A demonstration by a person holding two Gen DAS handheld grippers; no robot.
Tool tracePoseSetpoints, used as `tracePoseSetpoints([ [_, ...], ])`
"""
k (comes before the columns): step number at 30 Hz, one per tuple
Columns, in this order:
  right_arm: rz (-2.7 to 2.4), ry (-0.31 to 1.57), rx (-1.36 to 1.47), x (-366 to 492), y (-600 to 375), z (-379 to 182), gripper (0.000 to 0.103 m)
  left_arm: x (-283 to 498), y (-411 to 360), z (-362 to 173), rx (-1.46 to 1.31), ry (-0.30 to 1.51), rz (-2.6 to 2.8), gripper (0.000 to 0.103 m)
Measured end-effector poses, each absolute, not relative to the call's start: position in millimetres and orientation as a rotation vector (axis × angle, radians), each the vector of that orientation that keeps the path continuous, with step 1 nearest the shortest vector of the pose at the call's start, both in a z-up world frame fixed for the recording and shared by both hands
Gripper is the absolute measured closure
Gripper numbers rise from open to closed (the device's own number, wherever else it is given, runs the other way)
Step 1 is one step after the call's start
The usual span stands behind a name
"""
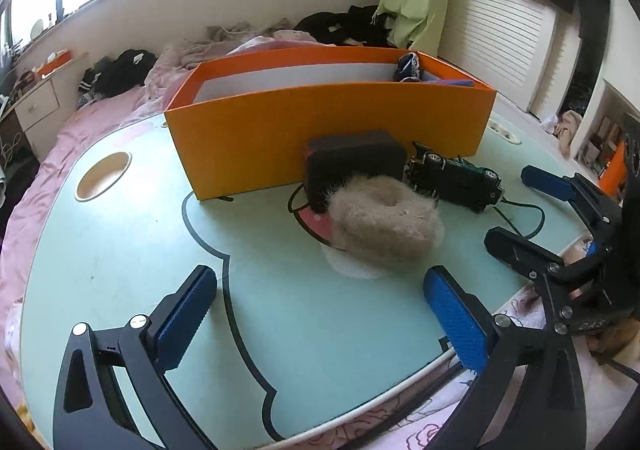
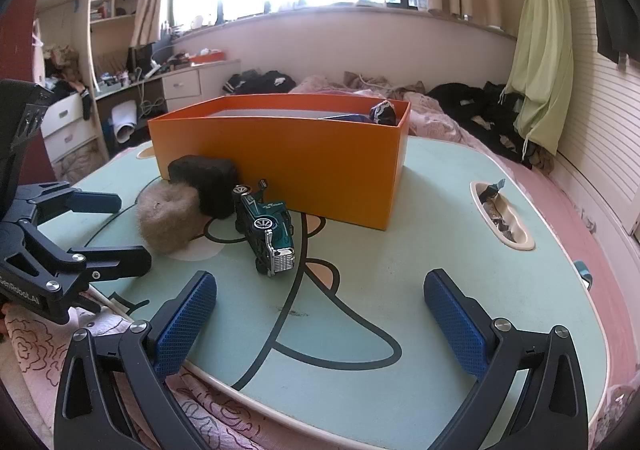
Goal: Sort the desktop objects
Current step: 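Reach into the box and grasp the small silver cup with the right tool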
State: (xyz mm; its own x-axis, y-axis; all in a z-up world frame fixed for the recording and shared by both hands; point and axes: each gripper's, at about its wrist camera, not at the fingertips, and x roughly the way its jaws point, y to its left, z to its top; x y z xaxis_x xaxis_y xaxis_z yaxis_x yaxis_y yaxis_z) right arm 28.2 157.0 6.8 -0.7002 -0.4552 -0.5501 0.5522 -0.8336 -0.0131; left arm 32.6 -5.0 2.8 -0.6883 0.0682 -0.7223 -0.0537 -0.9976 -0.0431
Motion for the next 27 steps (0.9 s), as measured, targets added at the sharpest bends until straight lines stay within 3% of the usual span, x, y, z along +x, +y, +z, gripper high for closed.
tracePoseSetpoints([
  [3, -2.461, 0.239, 0.74, 29.2, 156.5, 7.8, 0.0, 32.0, -5.2, 2.5, -1.209, -0.031, 2.826, 0.0],
  [6, -2.383, 0.169, 0.774, 25.5, 159.8, 18.9, 0.02, 31.6, -6.5, 3.2, -1.21, -0.034, 2.824, 0.0],
  [11, -2.29, -0.01, 0.772, 2.3, 166.5, 88.9, 0.02, 31.2, -7.2, 3.7, -1.21, -0.033, 2.824, 0.0],
  [13, -2.289, 0.04, 0.865, -20.2, 150.4, 111.2, 0.02, 31.0, -7.1, 3.8, -1.21, -0.033, 2.823, 0.0],
  [17, -2.219, 0.117, 1.088, -71.5, 109.8, 125.5, 0.037, 31.0, -6.4, 3.8, -1.21, -0.033, 2.824, 0.0],
  [20, -2.188, 0.252, 1.16, -97.2, 69.6, 124.1, 0.037, 31.0, -6.0, 3.7, -1.21, -0.032, 2.824, 0.0],
  [22, -2.163, 0.328, 1.232, -115.6, 40.3, 113.3, 0.042, 30.8, -5.5, 3.9, -1.21, -0.033, 2.824, 0.0],
  [24, -2.141, 0.374, 1.305, -132.8, 21.6, 97.8, 0.059, 32.0, -6.0, 4.1, -1.209, -0.034, 2.824, 0.0],
  [27, -2.122, 0.463, 1.4, -151.1, -4.2, 75.1, 0.071, 32.5, -7.0, 4.9, -1.206, -0.035, 2.823, 0.0],
])
